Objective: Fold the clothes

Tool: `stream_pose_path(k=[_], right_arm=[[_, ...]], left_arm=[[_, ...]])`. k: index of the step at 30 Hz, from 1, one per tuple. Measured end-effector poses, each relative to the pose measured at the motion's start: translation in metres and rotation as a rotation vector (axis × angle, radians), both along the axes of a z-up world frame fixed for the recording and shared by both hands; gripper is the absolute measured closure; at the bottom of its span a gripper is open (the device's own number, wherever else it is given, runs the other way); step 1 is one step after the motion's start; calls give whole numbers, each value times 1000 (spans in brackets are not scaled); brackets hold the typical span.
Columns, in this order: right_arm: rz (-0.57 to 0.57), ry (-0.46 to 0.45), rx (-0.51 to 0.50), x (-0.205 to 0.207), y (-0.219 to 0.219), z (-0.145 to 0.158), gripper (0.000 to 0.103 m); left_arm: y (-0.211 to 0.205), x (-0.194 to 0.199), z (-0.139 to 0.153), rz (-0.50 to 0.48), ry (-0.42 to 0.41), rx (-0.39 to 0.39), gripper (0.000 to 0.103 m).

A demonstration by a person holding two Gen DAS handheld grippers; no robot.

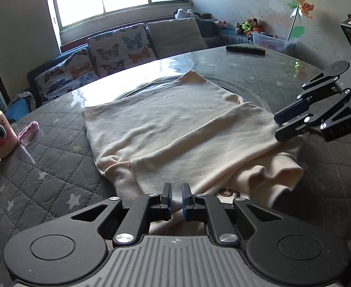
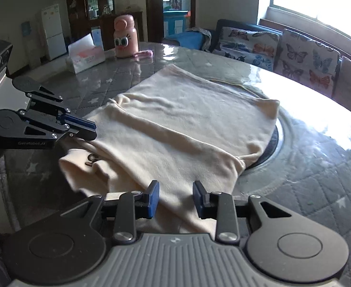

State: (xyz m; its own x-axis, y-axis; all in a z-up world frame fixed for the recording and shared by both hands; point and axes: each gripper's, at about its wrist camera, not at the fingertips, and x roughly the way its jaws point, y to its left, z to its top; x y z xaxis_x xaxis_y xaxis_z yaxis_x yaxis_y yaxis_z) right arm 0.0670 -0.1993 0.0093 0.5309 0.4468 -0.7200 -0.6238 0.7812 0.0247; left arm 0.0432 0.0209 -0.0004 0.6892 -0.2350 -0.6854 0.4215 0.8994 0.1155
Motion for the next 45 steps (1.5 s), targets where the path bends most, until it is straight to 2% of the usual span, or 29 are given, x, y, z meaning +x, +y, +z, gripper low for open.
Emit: stream_pose_path(k=[6,8,10,15,22,26,27,28,31,35,39,43,45], right_arm=[[-55,53,9,-5,-18,-12,73],[-57,40,15,-8,-21,-6,73],[-54,29,24,-9,-23,-3,73],[-29,54,-7,-7,-17,-11,73],[20,12,-33,-15,-16,3,65],[60,5,-64,-22,-13,4,59],[72,1,-69,-24,-12,4,57],[84,-4,-75,-26,-10,4,55],[121,-23,-95,-31,-6,3,50],[174,-48,-112,-35,1,1,44],[216,-69,-112,-32,12,-1,43],[234,-88,-102,-26,21,-4,44],[236,-88,-90,-21,26,-5,50]], left_arm=[[6,-14,4,-20,-2,11,92],[9,-21,9,-35,-12,18,87],[11,-29,13,-54,-27,29,77],[8,-49,13,-130,-45,84,67],[-13,-54,-4,-214,-99,176,66],[-23,-51,-10,-247,-122,186,66],[-25,-50,-11,-253,-129,185,71],[-25,-49,-11,-257,-134,177,82],[-23,-42,-5,-240,-138,138,94],[-17,-26,6,-196,-134,77,95],[-13,-9,15,-155,-123,22,95],[-11,1,18,-143,-109,3,95],[-10,2,17,-140,-102,-2,95]])
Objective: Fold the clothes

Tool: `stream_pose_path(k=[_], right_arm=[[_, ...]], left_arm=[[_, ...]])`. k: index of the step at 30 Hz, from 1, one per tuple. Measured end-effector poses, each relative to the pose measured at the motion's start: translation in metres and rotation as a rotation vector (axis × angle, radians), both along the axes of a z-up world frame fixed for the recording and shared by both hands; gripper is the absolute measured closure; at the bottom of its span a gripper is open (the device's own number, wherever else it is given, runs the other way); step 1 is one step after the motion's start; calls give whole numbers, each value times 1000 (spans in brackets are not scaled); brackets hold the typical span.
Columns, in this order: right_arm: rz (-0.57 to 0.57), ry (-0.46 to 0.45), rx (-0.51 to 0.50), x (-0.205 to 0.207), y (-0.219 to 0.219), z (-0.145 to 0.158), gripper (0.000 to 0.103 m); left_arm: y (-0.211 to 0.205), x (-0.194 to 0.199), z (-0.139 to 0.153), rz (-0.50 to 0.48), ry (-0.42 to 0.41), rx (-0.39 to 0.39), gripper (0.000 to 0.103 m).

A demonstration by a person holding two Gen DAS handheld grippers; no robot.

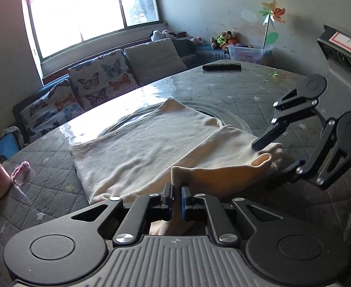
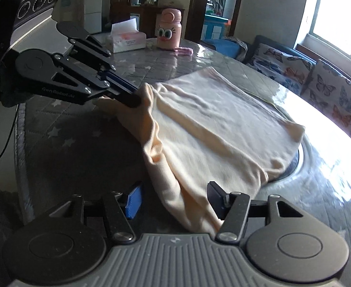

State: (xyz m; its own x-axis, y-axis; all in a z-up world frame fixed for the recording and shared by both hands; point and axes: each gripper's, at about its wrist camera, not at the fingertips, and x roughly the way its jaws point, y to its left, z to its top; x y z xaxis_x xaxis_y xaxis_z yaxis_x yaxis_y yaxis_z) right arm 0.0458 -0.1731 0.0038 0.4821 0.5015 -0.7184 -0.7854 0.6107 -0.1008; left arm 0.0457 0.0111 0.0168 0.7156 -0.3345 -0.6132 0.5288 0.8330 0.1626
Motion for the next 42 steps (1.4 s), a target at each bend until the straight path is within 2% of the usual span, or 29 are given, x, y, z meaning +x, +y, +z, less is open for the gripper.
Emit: stream_pose_path(k=[2,6,8,9,12,13,18,20,21,24,29,34,42], right_arm=[[-3,9,13,6,3,-2,55],[-40,59,56,21,3,0,84],[-61,84,85,27,1,3,87],[-71,91,96,30,0,4,90],[-94,104,128,36,-3,10,91],[-94,104,136,37,-3,12,91],[-104,87,151,37,-1,16,92],[-117,83,160,36,-2,17,92],[-125,79,164,35,-3,17,93],[-131,57,178,29,-4,19,94],[-119,24,204,16,-10,31,94],[-84,4,222,-9,-19,48,94],[-15,13,247,-71,-29,77,94]], left_arm=[[2,0,-1,3,7,-2,95],[7,-9,-3,8,8,10,91],[10,-16,-4,9,4,22,89],[12,-20,-5,7,2,30,86],[14,-30,-10,10,-6,65,72],[13,-32,-12,13,-11,82,71],[11,-36,-26,21,-28,163,71],[11,-34,-31,29,-32,190,79],[13,-35,-30,30,-36,188,91],[17,-38,-24,30,-49,170,97],[23,-53,-3,33,-80,122,98],[28,-85,18,14,-84,81,98],[34,-141,48,-8,-79,25,98]])
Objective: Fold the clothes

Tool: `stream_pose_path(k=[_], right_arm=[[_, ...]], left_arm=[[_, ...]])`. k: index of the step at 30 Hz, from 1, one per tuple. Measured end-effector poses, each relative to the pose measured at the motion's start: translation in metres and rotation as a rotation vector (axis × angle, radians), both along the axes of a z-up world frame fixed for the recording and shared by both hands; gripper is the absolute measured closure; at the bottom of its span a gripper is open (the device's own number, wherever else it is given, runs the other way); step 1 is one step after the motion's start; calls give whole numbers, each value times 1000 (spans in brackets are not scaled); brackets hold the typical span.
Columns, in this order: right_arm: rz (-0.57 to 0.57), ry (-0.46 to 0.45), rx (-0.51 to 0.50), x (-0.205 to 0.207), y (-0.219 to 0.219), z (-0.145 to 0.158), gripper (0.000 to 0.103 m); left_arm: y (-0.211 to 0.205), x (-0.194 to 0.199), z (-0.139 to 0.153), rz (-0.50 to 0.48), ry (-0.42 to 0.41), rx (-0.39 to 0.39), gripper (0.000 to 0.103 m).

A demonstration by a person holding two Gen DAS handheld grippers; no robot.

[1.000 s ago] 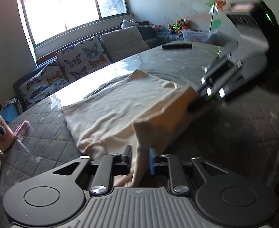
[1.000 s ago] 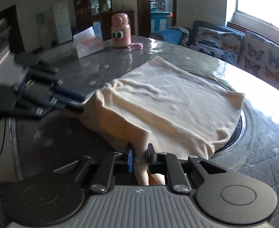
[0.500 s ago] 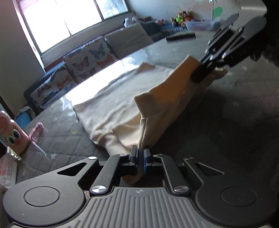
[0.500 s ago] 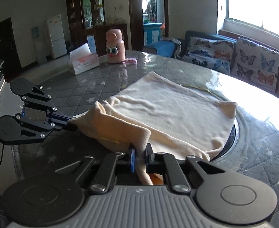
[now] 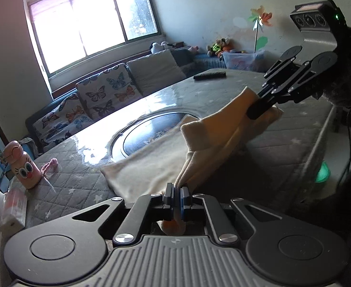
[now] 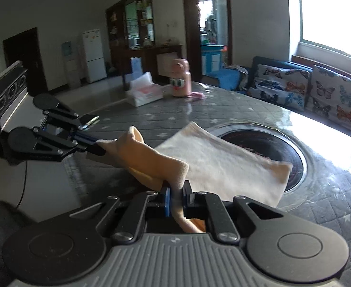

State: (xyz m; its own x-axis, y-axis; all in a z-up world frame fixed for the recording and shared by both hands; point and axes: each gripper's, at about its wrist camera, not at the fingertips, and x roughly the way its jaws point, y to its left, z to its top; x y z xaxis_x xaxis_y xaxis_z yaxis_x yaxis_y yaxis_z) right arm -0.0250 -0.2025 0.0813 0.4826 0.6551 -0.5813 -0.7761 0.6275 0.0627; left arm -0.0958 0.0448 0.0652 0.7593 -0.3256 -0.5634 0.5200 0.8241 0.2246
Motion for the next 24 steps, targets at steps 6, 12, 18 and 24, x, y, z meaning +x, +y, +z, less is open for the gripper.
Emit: stream_pose_path(k=[6,12,18,24], right_arm=[[0,-14,1,2,5,10,94],[-41,-2,3,45,9,11,94],[-72,28,-28,105,19,-2,94],[-165,127,-38,171,33,-49,94]], left_arm=[[0,16,6,25,-16,-23,98],[3,67,9,35,-27,-33,98],[5,142,-11,76,28,-17,98],[3,206,-51,145,112,1,98]])
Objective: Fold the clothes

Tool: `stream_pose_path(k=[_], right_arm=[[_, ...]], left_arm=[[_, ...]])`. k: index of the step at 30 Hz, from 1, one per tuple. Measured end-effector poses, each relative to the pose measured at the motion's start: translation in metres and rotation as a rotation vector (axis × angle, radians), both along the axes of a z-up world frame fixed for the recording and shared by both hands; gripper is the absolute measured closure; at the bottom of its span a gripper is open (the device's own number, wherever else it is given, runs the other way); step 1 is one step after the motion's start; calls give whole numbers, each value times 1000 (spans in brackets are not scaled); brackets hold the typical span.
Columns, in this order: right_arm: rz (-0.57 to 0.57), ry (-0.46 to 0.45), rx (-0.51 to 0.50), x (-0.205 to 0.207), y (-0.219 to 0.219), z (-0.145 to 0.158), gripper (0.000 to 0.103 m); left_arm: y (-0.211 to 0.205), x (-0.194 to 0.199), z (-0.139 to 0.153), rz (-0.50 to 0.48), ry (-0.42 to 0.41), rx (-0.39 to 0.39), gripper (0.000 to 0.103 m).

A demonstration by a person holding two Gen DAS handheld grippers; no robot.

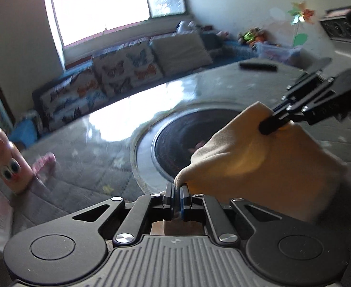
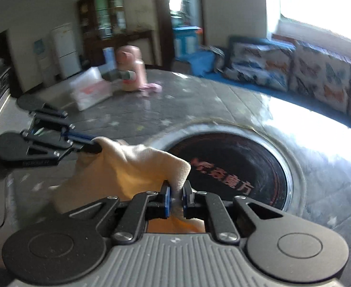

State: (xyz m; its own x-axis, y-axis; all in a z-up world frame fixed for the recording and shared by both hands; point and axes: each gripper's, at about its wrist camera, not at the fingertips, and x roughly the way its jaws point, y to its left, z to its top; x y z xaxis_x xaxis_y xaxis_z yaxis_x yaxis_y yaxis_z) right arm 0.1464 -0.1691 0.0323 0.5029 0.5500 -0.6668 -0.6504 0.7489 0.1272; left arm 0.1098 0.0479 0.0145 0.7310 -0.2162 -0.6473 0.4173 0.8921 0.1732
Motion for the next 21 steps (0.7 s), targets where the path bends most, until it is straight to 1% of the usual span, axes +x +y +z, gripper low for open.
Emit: stream_pose_path(k=[1,4,5,7,8,11,14,15,17,18,21], right_arm=[[-18,0,-7,6,1,-8,94],[-65,42,-1,20,2,-31,93],[-86,54,5,23,1,-38,89],[-111,78,12,27,-2,-49,86],[-114,83,16,28,-3,-51,83],[-122,88,39,28,-10,-50,83],[-129,95,28,33,-9,-49,83],[-137,105,6,36,-7,-50,83],[-145,101,5,38,-2,-52,83],[-149,97,5,39,0,-52,83],[-158,91,4,40,2,-53,83]], left_arm=[[-1,6,-7,9,11,8,98],[-2,17,-23,31,38,22,95],[-1,18,-24,35,40,22,94],[0,19,-23,40,39,19,91],[0,19,-23,42,38,18,91],[1,23,-19,40,28,21,91],[0,31,-20,69,23,41,91],[1,32,-18,81,22,33,91],[3,33,-13,107,23,8,91],[3,31,-9,106,15,-4,91],[-8,19,3,47,1,-41,92]])
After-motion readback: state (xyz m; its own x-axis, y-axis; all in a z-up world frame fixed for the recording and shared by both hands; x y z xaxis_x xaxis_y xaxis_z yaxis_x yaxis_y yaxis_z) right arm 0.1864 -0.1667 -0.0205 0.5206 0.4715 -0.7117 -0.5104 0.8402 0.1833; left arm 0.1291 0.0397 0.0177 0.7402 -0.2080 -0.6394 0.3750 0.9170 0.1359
